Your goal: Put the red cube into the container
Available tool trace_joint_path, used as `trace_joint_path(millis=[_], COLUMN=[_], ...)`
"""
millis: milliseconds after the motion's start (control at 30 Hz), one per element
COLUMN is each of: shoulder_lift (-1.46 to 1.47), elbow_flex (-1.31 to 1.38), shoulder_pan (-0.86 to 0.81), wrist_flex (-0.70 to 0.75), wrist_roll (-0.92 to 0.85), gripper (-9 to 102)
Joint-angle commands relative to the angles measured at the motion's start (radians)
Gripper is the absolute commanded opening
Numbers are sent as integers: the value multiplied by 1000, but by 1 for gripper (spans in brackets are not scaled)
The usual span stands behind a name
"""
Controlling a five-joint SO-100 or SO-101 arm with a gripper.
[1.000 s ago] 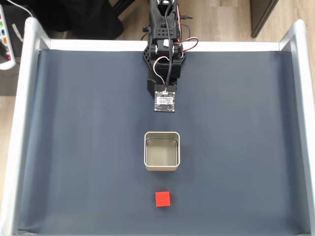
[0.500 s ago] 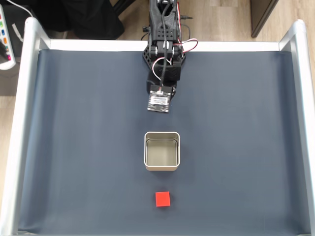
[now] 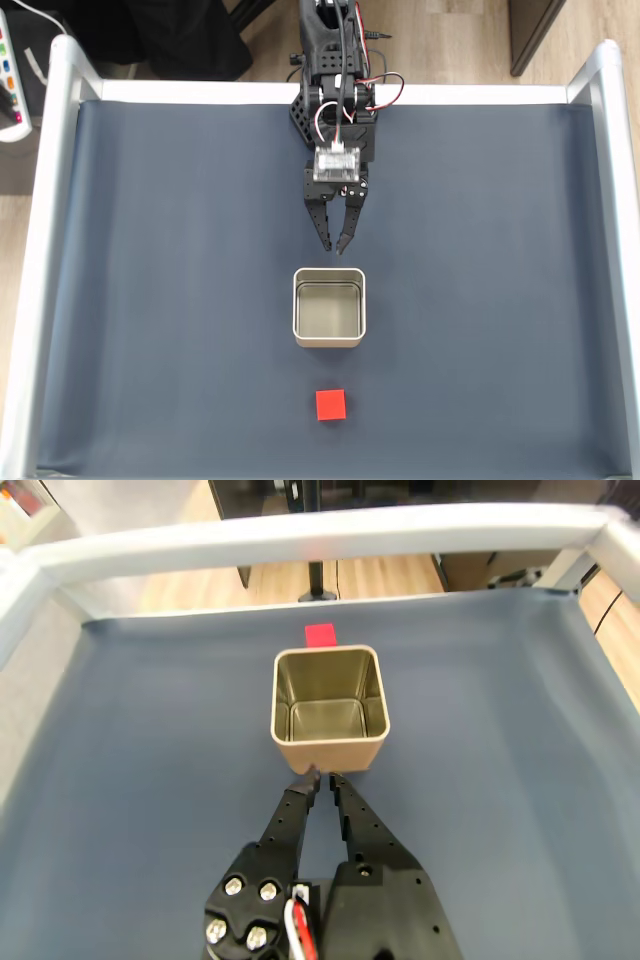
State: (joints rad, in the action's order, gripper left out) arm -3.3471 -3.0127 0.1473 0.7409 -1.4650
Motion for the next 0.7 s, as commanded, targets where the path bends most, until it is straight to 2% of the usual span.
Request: trace_joint_path(millis=[0, 133, 300, 667], shoulder_lift=[-8, -8, 17, 522], elbow_flex=[71, 118, 229, 551], shoulder_pan=[-6, -14, -9, -35], wrist_flex=[-77, -118, -89, -63], wrist_roll=[-15, -15, 38, 20], gripper=[0, 0, 0, 0])
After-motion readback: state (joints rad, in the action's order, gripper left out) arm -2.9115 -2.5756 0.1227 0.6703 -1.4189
